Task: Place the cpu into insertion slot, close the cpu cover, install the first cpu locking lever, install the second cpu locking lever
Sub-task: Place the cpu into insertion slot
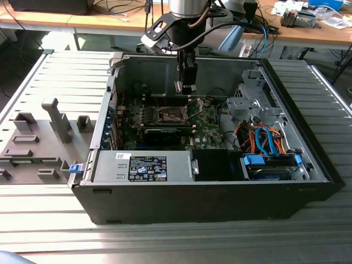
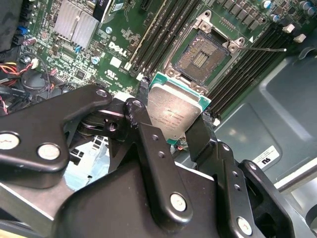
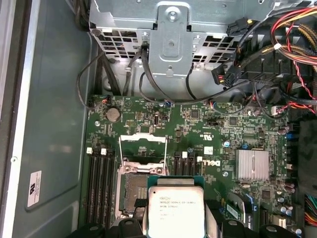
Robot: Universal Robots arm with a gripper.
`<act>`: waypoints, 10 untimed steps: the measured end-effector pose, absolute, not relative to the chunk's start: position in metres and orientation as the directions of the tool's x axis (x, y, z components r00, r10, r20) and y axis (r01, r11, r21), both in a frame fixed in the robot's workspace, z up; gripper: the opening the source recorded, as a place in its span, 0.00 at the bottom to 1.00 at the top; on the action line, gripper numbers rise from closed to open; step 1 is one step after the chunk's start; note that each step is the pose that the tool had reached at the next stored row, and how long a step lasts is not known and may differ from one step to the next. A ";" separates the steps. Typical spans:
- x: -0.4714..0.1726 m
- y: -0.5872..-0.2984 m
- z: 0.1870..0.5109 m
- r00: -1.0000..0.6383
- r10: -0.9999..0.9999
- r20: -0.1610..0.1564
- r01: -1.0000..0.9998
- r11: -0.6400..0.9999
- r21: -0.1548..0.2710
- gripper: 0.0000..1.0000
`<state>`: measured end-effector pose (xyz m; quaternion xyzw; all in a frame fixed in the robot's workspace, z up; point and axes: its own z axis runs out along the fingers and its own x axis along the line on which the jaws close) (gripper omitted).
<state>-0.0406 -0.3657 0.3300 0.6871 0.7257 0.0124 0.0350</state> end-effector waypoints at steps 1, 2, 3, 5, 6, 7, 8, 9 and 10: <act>-0.041 -0.366 0.330 -0.052 0.998 -0.034 0.996 0.055 0.066 0.54; -0.041 -0.366 0.330 -0.051 0.998 -0.034 0.996 0.053 0.066 0.54; -0.041 -0.366 0.330 -0.050 0.998 -0.035 0.996 0.052 0.066 0.54; -0.041 -0.366 0.330 -0.048 0.998 -0.035 0.997 0.050 0.066 0.54; -0.041 -0.366 0.330 -0.046 0.998 -0.035 0.997 0.049 0.066 0.54; -0.041 -0.366 0.330 -0.045 0.998 -0.035 0.997 0.048 0.066 0.54; -0.041 -0.366 0.330 -0.044 0.998 -0.036 0.997 0.047 0.066 0.54; -0.041 -0.366 0.330 -0.043 0.998 -0.036 0.997 0.046 0.066 0.54; -0.041 -0.366 0.330 -0.042 0.998 -0.036 0.997 0.044 0.066 0.54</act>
